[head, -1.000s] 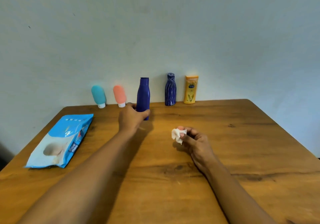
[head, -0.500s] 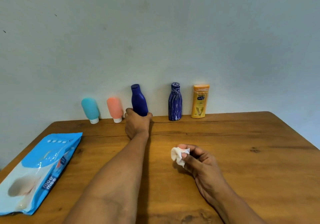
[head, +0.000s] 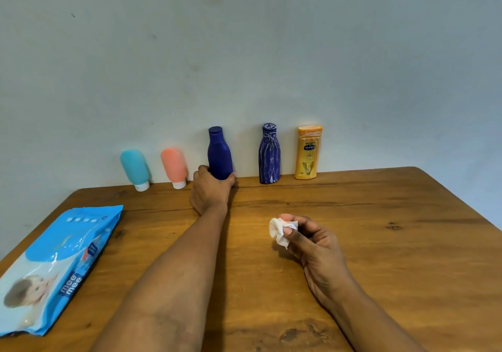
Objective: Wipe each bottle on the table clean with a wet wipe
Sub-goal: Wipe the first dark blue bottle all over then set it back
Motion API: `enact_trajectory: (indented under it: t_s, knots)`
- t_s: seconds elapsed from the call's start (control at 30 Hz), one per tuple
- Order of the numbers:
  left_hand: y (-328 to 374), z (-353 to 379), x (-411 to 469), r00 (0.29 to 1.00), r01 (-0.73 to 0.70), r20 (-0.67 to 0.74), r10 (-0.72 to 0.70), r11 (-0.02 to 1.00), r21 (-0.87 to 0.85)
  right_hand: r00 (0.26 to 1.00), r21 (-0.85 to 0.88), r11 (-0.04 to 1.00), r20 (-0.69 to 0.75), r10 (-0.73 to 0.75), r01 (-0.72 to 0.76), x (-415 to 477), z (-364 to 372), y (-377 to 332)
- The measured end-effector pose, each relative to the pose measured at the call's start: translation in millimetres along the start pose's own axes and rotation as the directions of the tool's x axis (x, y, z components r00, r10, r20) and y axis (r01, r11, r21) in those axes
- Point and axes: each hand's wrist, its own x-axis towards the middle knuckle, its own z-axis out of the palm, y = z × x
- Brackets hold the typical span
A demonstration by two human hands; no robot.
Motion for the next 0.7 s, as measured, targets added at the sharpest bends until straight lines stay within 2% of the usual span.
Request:
enact_trajectory:
  t_s: [0.2, 0.47, 0.7]
  knots:
    - [-1.5, -4.5, -1.9, 1.0, 0.018, 0.021, -0.018, 1.0, -0.01, 1.0, 0.004, 1.0, -0.016, 0.005, -0.005, -1.0, 1.8, -2.1]
    - [3.4, -20.9, -3.1, 0.991, 0.039, 0.13, -0.033, 0.998, -0.048, 0.997, 0.0, 1.0, -0.072, 0.005, -0.005, -9.5, 6.0, -7.7]
    - [-1.0, -19.5, -10.7, 0.986, 0.086, 0.149, -0.079, 0.995, -0.043, 0.997, -0.014, 1.0, -0.071, -0.012, 0.011, -9.2, 5.3, -7.6]
